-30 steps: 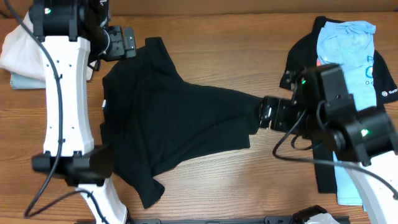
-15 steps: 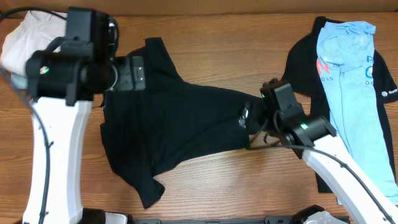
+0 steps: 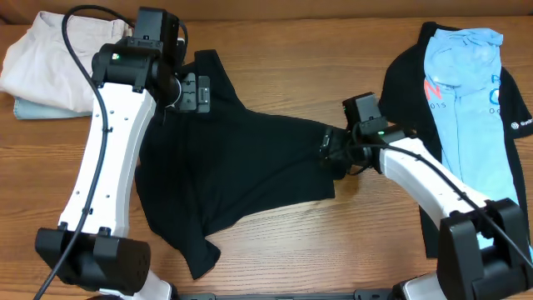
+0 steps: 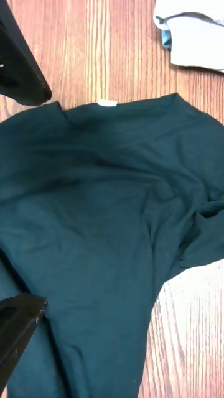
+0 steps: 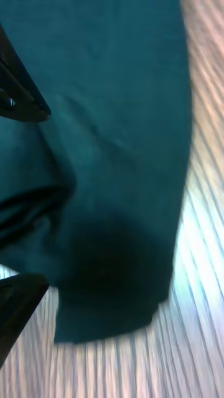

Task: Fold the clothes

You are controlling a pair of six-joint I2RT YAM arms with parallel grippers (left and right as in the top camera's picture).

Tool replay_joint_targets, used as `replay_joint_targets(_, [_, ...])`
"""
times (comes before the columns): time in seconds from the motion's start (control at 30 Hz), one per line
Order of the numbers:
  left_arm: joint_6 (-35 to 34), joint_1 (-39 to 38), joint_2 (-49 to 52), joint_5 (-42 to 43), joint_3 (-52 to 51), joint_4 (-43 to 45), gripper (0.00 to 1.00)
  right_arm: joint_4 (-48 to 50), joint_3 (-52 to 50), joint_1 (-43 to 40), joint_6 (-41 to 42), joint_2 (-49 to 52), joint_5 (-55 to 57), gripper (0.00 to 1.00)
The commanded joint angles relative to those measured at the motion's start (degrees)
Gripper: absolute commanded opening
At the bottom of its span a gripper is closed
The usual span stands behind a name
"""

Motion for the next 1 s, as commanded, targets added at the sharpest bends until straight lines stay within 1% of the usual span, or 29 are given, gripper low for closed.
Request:
replay_joint_targets(0.0, [1.4, 0.0, 1.9, 0.2, -0.2, 1.0, 1.00, 0.7, 0.2, 3.7, -1.6, 2.1, 0.5, 0.80])
replay_joint_targets(0.07, [1.8, 0.0, 2.4, 1.2, -0.2, 1.5, 1.00, 1.1, 0.2, 5.7, -2.0, 3.8, 2.2, 0.75])
replay_joint_targets(0.17, [2.4, 0.0, 3.1, 2.1, -0.2, 2.0, 1.00, 1.2, 0.2, 8.2, -3.0, 6.8, 2.2, 0.63])
replay_joint_targets(0.33, [2.4, 0.0, 3.2, 2.1, -0.2, 2.4, 1.00, -1.6, 0.2, 9.5, -2.9, 9.0, -0.5, 0.54])
replay_joint_targets(0.47, [2.4, 0.0, 3.2, 2.1, -0.2, 2.4, 1.00, -7.8, 0.2, 9.5, -2.9, 9.0, -7.8, 0.53])
replay_joint_targets(0.57, [2.5, 0.0, 3.2, 2.0, -0.2, 2.3, 1.00, -16.1, 0.2, 9.6, -3.0, 9.0, -14.5, 0.53])
replay_joint_targets(0.67, [3.5, 0.0, 3.2, 2.1, -0.2, 2.3, 1.00, -23.2, 0.2, 11.1, -4.7, 8.8, -15.7, 0.53])
replay_joint_targets(0.73, [3.9, 0.0, 3.2, 2.0, -0.2, 2.3, 1.00, -25.8, 0.2, 12.9, -4.7, 7.6, -16.1, 0.53])
replay_joint_targets(0.8, [4.0, 0.0, 3.2, 2.0, -0.2, 2.3, 1.00, -26.4, 0.6, 13.8, -4.6, 4.8, -16.9, 0.53])
replay_joint_targets(0.87, [4.6, 0.0, 3.2, 2.0, -0.2, 2.1, 1.00, -27.3, 2.4, 13.7, -3.8, -1.9, -17.1, 0.53])
replay_joint_targets(0.97, [5.7, 0.0, 3.2, 1.8, -0.2, 1.6, 1.00, -27.6, 5.0, 11.7, -0.1, -10.0, -12.3, 0.58])
